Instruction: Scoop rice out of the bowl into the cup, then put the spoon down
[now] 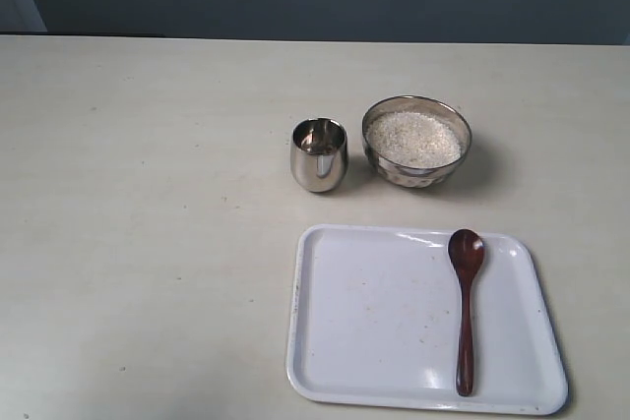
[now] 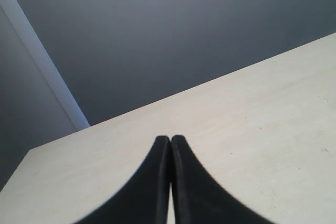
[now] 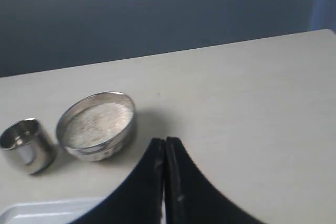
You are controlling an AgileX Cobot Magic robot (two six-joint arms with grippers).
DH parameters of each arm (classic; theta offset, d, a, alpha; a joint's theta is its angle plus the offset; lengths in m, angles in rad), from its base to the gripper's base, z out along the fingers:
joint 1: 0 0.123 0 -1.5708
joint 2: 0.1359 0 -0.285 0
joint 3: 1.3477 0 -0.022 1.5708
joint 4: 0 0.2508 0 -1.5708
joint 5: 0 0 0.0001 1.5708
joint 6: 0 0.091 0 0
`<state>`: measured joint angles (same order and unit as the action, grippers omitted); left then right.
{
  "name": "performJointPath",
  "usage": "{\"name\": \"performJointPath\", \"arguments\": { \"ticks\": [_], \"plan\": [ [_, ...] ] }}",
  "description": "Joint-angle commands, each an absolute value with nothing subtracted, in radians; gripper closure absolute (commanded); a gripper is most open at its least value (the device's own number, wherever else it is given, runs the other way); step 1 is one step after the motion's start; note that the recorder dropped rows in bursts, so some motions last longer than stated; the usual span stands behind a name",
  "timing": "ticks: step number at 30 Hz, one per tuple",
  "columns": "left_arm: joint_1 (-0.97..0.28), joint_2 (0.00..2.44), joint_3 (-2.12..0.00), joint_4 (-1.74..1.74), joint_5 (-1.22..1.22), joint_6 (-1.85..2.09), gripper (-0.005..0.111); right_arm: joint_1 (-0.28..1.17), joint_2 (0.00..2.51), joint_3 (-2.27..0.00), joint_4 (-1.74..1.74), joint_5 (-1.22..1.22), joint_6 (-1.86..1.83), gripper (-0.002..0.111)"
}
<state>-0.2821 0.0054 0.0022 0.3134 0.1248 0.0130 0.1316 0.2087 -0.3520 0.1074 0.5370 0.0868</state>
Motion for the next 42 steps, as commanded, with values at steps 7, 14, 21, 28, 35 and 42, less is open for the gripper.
{"name": "performJointPath", "arguments": {
  "ticks": [7, 14, 21, 28, 35, 42],
  "plan": [
    [-0.291, 0.0, 0.0, 0.316, 0.121, 0.008, 0.106, -0.1, 0.011, -0.207, 0.14, 0.423, 0.01, 0.108],
    [-0.291, 0.0, 0.0, 0.316, 0.121, 0.008, 0.106, -0.1, 0.011, -0.107, 0.14, 0.443, -0.01, 0.108],
    [-0.291, 0.0, 0.0, 0.316, 0.121, 0.008, 0.106, -0.098, 0.0, -0.05, 0.144, 0.415, -0.01, 0.108],
    [-0.291, 0.0, 0.0, 0.316, 0.121, 0.008, 0.106, -0.098, 0.0, 0.0, 0.144, 0.403, -0.006, 0.108],
    [-0.291, 0.0, 0.0, 0.316, 0.121, 0.008, 0.106, -0.098, 0.0, 0.0, 0.135, 0.401, -0.008, 0.108],
    [-0.291, 0.0, 0.0, 0.316, 0.121, 0.008, 0.106, -0.098, 0.0, 0.0, 0.141, 0.386, -0.008, 0.108]
  ]
}}
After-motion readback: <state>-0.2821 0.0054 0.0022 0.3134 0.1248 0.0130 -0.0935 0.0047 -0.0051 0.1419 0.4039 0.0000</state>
